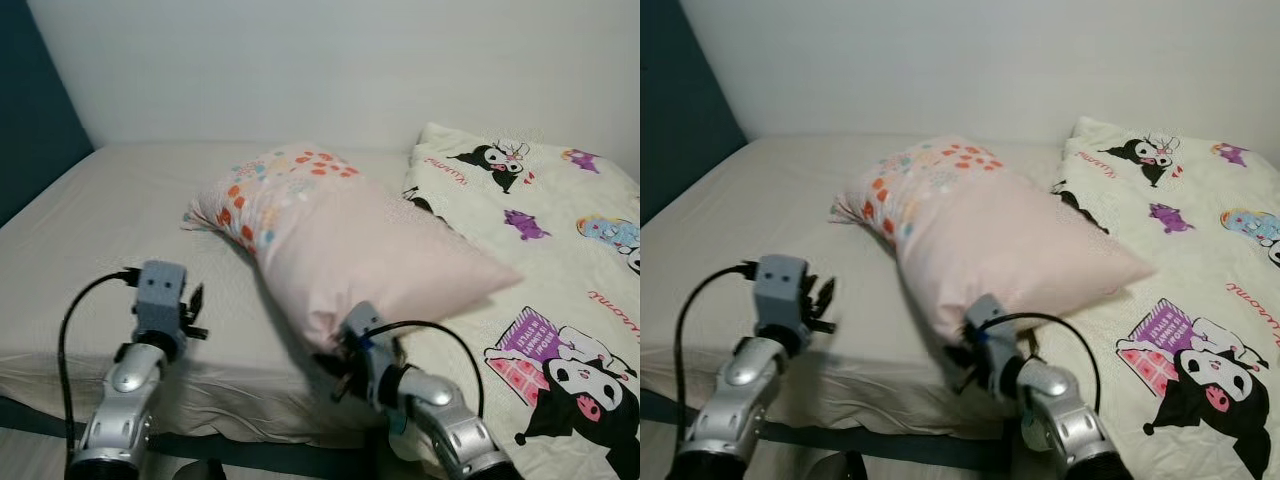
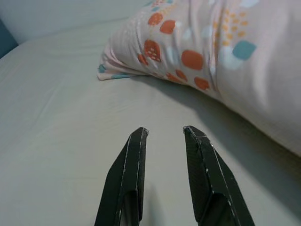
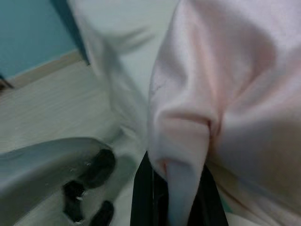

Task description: Clean up the room

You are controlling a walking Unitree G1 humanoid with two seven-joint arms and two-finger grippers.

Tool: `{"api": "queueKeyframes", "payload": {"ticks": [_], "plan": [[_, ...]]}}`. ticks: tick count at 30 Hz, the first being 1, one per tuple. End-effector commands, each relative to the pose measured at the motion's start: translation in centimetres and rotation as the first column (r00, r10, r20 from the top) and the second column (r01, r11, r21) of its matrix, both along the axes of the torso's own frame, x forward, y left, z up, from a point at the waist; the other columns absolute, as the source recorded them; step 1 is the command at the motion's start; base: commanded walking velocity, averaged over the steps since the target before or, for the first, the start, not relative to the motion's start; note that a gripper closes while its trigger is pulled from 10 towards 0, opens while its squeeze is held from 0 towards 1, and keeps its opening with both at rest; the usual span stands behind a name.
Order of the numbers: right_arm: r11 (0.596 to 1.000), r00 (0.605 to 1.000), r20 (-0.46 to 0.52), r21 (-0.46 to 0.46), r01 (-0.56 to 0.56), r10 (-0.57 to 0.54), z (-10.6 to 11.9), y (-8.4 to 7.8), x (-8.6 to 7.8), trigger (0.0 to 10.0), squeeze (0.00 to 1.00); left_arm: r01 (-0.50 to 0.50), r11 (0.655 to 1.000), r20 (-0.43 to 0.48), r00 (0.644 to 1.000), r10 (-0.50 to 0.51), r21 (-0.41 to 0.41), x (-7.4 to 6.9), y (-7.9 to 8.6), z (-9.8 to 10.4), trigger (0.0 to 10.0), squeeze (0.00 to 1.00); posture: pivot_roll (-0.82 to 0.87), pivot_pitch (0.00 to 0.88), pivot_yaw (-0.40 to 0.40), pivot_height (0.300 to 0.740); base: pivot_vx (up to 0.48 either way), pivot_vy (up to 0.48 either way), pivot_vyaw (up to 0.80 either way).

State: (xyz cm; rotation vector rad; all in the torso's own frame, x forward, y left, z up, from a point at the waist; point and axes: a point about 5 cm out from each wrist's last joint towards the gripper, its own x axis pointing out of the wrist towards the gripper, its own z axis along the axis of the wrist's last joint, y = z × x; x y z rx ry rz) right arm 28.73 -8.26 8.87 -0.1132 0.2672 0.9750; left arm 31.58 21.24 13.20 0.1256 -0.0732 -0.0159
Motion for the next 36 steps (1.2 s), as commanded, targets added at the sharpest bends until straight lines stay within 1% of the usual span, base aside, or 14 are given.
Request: {"api": "queueKeyframes", "payload": {"ticks": [1,2,3,6,10,13,17,24,25,26,27,34,35,36], "plan": [[0.987,0.989,-0.018,0.059,-0.146,0.147,0.9,2.6,-1.5,0.0,0.00,-0.033,0.999,-0.004,0.999,0.033,0.000,0.0,1.0,-0.1,10.0,0.00,-0.02,0.129,-0.030,0.567,0.000,0.000,0.00],[0.970,0.974,-0.029,0.097,-0.223,0.226,1.8,3.8,-2.7,0.0,0.00,-0.040,0.999,0.000,0.999,0.040,-0.001,0.0,1.2,0.0,10.0,0.00,-0.02,0.130,-0.030,0.567,0.000,0.000,0.00],[0.970,0.974,-0.029,0.097,-0.223,0.226,1.8,3.8,-2.7,0.0,0.00,-0.040,0.999,0.000,0.999,0.040,-0.001,0.0,1.2,0.0,10.0,0.00,-0.02,0.130,-0.030,0.567,0.000,0.000,0.00],[0.917,0.930,-0.050,0.196,-0.347,0.363,4.1,6.1,-5.3,0.0,0.00,-0.026,1.000,-0.002,1.000,0.026,-0.010,0.0,0.7,-0.4,10.0,0.00,-0.02,0.133,-0.026,0.567,0.000,0.000,0.00],[0.889,0.911,-0.059,0.256,-0.381,0.407,5.3,7.1,-6.2,0.0,0.00,-0.001,1.000,-0.009,1.000,0.001,-0.013,0.0,0.0,-0.7,10.0,0.00,-0.03,0.134,-0.025,0.567,0.000,0.000,0.00],[0.863,0.890,-0.068,0.288,-0.414,0.450,5.9,7.8,-7.0,0.0,0.00,0.013,1.000,-0.011,1.000,-0.013,-0.014,0.0,-0.4,-0.8,10.0,0.00,-0.03,0.136,-0.024,0.567,0.000,0.000,0.00],[0.850,0.871,-0.080,0.277,-0.449,0.486,5.9,8.1,-7.8,0.0,0.00,0.021,1.000,-0.014,1.000,-0.022,-0.015,0.1,-0.6,-0.9,10.0,0.00,-0.03,0.137,-0.024,0.567,0.000,0.000,0.00],[0.853,0.865,-0.098,0.248,-0.459,0.493,5.8,7.9,-8.3,0.0,0.00,0.027,1.000,-0.023,0.999,-0.027,-0.008,0.1,-0.6,-1.1,10.0,0.00,-0.03,0.136,-0.023,0.567,0.000,0.000,0.00],[0.861,0.872,-0.091,0.238,-0.449,0.480,5.8,8.0,-8.3,3.1,0.00,0.025,1.000,-0.025,0.999,-0.025,-0.007,0.0,-0.6,-1.2,10.0,0.00,-0.03,0.135,-0.023,0.567,0.000,0.000,0.00],[0.861,0.872,-0.091,0.238,-0.449,0.480,5.8,8.0,-8.3,3.1,0.00,0.025,1.000,-0.025,0.999,-0.025,-0.007,0.0,-0.6,-1.2,10.0,0.00,-0.03,0.135,-0.023,0.567,0.000,0.000,0.00],[0.866,0.879,-0.090,0.243,-0.437,0.469,5.9,8.1,-8.2,10.0,1.00,0.024,1.000,-0.027,0.999,-0.024,-0.006,0.0,-0.6,-1.2,10.0,0.00,-0.03,0.135,-0.022,0.567,0.000,0.000,0.00],[0.865,0.885,-0.088,0.273,-0.421,0.458,6.7,8.0,-8.0,10.0,1.00,0.008,1.000,-0.032,0.999,-0.008,0.000,0.3,-0.3,-1.3,10.0,0.00,-0.03,0.134,-0.016,0.567,0.000,0.000,0.00],[0.862,0.886,-0.082,0.289,-0.417,0.456,7.0,7.9,-7.9,10.0,0.00,-0.003,1.000,-0.033,0.999,0.003,0.007,0.4,-0.1,-1.3,10.0,0.00,-0.03,0.133,-0.016,0.567,0.000,0.000,0.00],[0.855,0.886,-0.073,0.309,-0.416,0.457,7.5,7.8,-7.8,10.0,0.00,-0.012,1.000,-0.033,0.999,0.012,0.010,0.5,0.2,-1.2,10.0,0.00,-0.03,0.133,-0.015,0.567,0.000,0.000,0.00]]}}
